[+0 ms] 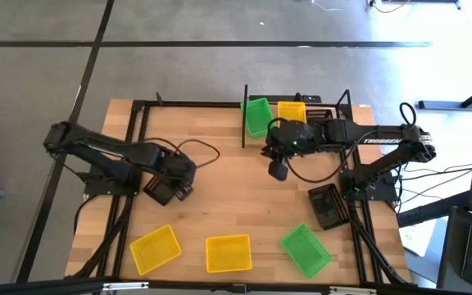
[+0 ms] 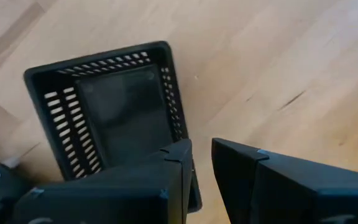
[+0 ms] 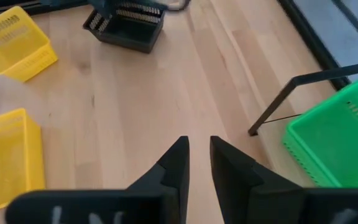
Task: Stack baskets on shelf by color
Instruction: Stack the left black bin on the black bin on the shelf
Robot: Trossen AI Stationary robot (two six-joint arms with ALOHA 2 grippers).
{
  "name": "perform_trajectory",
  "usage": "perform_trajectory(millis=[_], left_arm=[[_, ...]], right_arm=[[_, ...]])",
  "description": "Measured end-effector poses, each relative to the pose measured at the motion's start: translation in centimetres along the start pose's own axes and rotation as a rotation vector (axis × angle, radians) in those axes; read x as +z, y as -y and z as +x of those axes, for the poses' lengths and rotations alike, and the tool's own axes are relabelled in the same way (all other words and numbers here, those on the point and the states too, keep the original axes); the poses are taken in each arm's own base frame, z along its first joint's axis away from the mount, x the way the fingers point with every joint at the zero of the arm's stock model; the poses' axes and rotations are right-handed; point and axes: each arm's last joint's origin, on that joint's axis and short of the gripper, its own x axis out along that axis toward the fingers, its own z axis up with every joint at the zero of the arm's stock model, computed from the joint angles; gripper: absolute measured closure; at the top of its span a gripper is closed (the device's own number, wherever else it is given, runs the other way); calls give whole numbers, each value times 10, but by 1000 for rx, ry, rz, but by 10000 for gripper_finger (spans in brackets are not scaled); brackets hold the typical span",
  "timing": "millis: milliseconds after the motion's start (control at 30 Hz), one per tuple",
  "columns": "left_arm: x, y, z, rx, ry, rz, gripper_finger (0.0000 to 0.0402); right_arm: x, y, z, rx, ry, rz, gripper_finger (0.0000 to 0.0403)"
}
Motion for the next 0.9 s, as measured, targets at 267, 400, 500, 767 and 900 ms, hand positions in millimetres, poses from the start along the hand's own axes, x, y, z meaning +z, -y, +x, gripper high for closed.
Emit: perform_trajectory(millis=[267, 400, 500, 767, 900], left_arm=[[2, 13, 33, 127, -38, 26, 347], [3, 16, 44, 168, -48, 31, 347], [4, 18, 51, 180, -58, 38, 347], [4, 20, 62, 221, -63, 48, 347], [4, 21, 66, 239, -70, 51, 347]], right_arm=[[-1, -2, 0, 66, -15, -24, 341], [-2, -3, 0, 111, -30, -31, 341], [-2, -3, 0, 115, -34, -32, 341], [-4, -3, 0, 113, -51, -33, 341], [-5, -3, 0, 110, -64, -34, 341]])
